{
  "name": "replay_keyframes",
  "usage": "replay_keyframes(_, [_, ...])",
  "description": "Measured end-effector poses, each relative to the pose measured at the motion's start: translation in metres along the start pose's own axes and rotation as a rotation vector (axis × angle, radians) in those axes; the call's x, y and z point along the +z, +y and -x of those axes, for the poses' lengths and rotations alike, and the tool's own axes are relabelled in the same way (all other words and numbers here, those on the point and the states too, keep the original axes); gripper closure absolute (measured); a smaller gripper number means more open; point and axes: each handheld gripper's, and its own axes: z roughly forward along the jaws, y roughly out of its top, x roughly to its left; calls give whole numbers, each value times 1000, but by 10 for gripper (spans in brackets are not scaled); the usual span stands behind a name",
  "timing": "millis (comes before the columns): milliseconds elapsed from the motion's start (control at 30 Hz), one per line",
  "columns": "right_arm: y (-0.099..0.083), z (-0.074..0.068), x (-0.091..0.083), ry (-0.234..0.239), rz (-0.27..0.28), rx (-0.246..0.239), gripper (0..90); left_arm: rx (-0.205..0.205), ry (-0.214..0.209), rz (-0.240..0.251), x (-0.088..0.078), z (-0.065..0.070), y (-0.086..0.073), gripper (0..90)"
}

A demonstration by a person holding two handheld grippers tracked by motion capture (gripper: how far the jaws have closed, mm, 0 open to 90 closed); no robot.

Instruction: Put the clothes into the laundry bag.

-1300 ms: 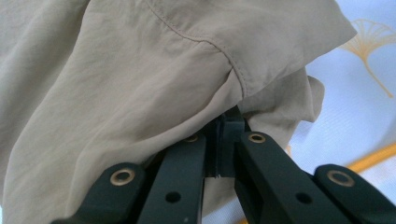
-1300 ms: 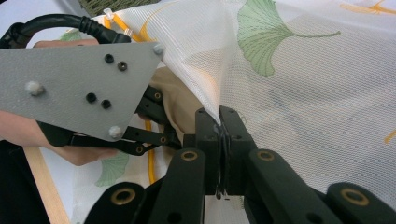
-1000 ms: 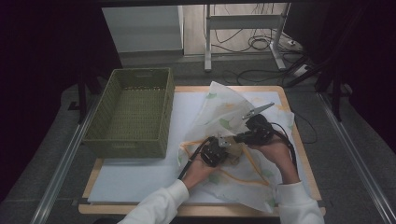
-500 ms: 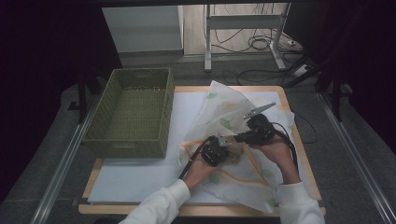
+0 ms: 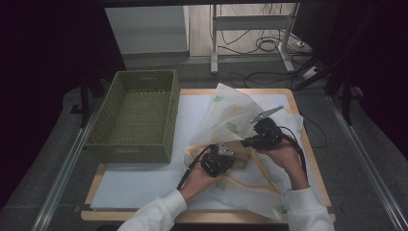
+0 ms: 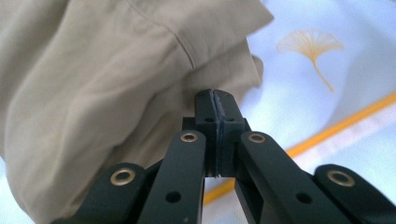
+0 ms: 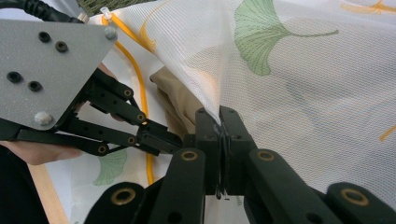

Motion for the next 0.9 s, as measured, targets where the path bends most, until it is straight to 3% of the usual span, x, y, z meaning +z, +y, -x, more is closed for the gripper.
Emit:
replay_keyframes(167, [0,-1,1,3,-2,-5,864,4,1,-19,8,0,-2,900])
replay_keyframes(600, [0,0,-2,3,5,5,864,70,71,-34,24,2,10,900])
replay_keyframes(900, [0,-1,-3,5,5,2,864,58,103,-21,30,-2,15,900])
